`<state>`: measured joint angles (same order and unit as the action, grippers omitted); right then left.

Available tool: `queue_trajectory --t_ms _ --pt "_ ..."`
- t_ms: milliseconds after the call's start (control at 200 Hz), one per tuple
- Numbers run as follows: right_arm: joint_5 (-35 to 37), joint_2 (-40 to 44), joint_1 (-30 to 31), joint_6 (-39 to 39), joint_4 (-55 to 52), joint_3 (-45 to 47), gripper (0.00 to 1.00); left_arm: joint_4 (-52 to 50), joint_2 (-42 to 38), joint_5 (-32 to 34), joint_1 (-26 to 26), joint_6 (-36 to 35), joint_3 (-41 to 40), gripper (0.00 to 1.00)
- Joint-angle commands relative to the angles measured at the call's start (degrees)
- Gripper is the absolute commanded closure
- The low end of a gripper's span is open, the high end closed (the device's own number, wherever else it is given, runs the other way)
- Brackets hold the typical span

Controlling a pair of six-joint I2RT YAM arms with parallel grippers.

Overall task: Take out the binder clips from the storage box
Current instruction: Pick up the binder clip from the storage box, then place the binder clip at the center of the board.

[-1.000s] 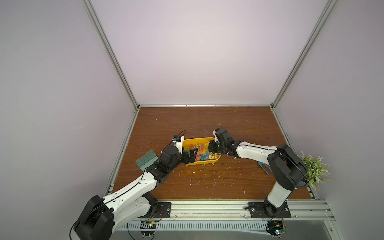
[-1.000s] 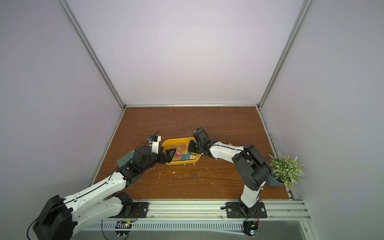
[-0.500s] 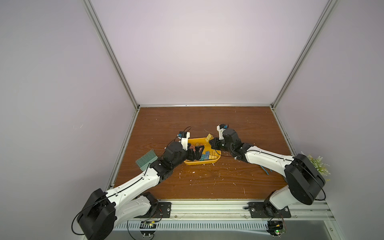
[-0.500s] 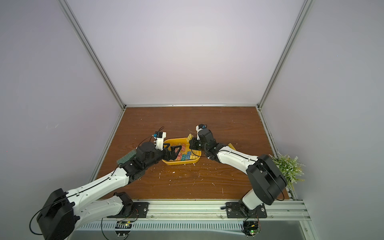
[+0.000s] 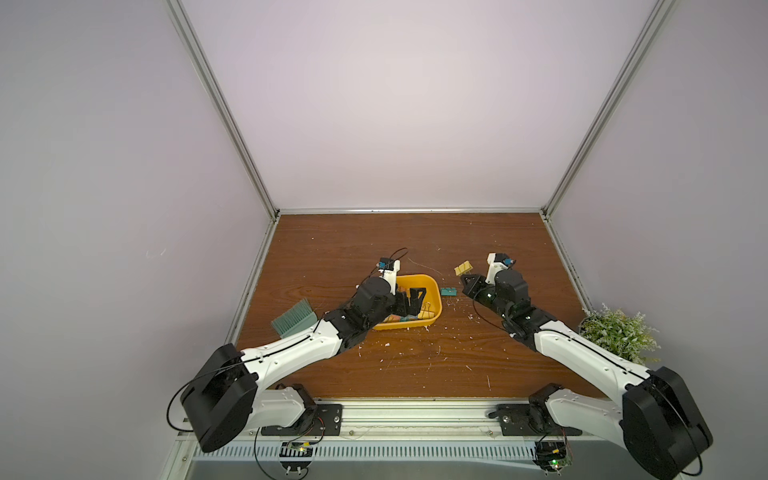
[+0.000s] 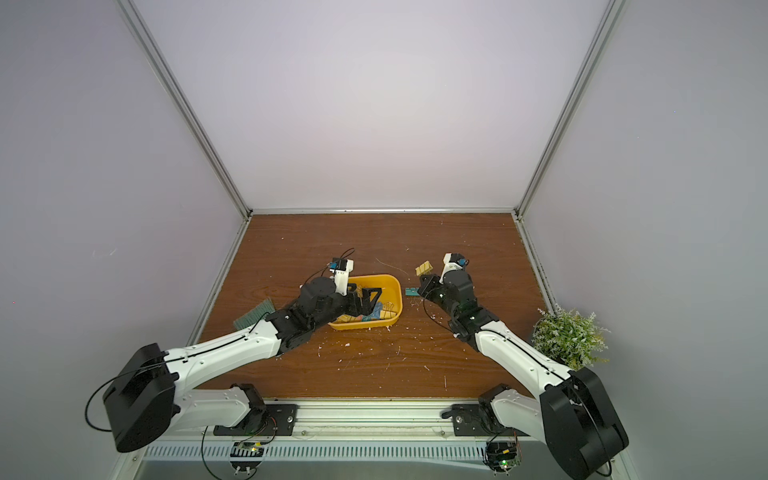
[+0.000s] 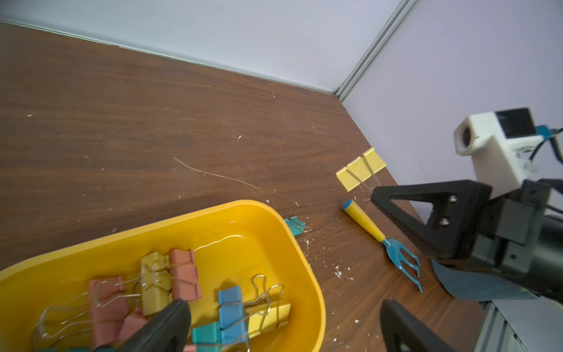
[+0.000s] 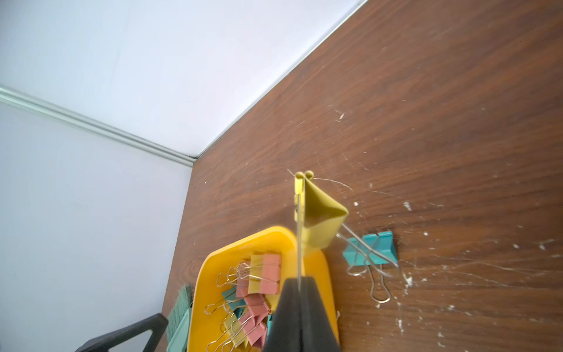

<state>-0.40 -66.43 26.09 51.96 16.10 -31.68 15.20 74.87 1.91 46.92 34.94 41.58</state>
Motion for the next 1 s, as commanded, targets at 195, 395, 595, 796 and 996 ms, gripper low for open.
queue_trajectory --t_ms 195,395,595,796,996 --pt "-0.8 -2.1 -4.1 10.5 7.6 4.7 1.00 -6.1 10.9 6.5 8.5 -1.4 12.6 0.00" --pt "0.3 -6.3 -5.2 18.8 9.0 5.2 1.00 -5.0 14.1 6.4 10.0 -0.1 14.8 0.00" --pt "-0.7 -11.6 -5.9 25.8 13.1 5.6 1.00 -4.2 15.2 6.3 10.1 0.1 15.5 0.00" --pt "-2.7 -16.9 -5.9 30.7 16.2 4.9 1.00 -3.9 15.8 5.8 10.1 0.5 15.5 0.00" --pt "-6.4 -21.5 -5.9 34.4 20.3 4.2 1.00 -4.3 15.5 6.6 10.1 0.3 15.1 0.00"
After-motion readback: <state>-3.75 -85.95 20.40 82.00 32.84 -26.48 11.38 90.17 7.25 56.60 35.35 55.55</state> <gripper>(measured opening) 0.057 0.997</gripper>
